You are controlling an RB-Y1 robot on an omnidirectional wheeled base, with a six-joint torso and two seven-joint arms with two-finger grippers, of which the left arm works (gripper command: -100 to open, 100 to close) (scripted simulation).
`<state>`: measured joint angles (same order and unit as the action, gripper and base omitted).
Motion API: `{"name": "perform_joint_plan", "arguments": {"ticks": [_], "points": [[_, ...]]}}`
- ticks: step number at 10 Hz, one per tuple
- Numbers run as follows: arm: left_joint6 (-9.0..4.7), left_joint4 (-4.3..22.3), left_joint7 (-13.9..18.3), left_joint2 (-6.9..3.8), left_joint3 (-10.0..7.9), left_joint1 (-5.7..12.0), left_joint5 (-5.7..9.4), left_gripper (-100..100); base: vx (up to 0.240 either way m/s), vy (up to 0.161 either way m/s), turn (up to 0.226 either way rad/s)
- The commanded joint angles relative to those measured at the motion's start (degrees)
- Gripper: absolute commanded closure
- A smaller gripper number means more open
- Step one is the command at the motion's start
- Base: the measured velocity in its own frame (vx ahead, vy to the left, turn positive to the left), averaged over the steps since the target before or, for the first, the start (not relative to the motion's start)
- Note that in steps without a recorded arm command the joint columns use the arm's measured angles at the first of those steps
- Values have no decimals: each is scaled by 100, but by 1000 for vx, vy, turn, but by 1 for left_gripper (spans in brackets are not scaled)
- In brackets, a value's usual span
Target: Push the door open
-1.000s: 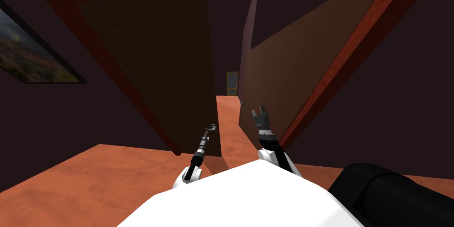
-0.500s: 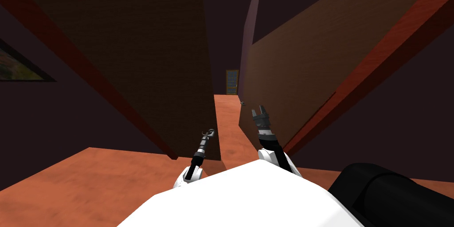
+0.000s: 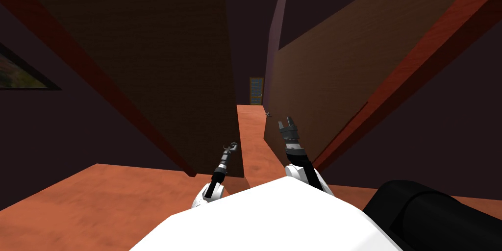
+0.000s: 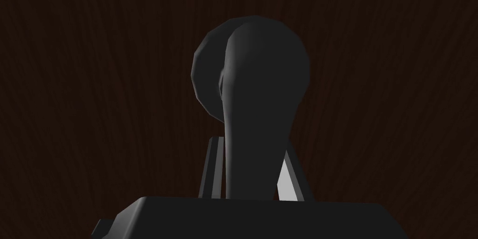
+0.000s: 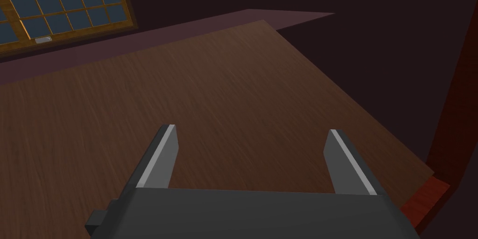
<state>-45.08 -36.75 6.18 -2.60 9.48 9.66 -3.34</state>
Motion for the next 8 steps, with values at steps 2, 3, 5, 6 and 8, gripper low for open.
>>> {"name": "perform_joint_plan", "arguments": {"ticks": [2,3,5,6,8], "points": [[-3,12,-43,-73,-104,-1,54,100,126,-57,26],[-4,16,-59,-97,-144,-1,74,100,140,-84,45],[-7,27,-98,-143,-240,-2,124,100,160,-73,38],[-9,33,-121,-165,-294,-3,152,100,179,-109,35],[-9,33,-121,-165,-294,-3,152,100,94,-64,17]]}}
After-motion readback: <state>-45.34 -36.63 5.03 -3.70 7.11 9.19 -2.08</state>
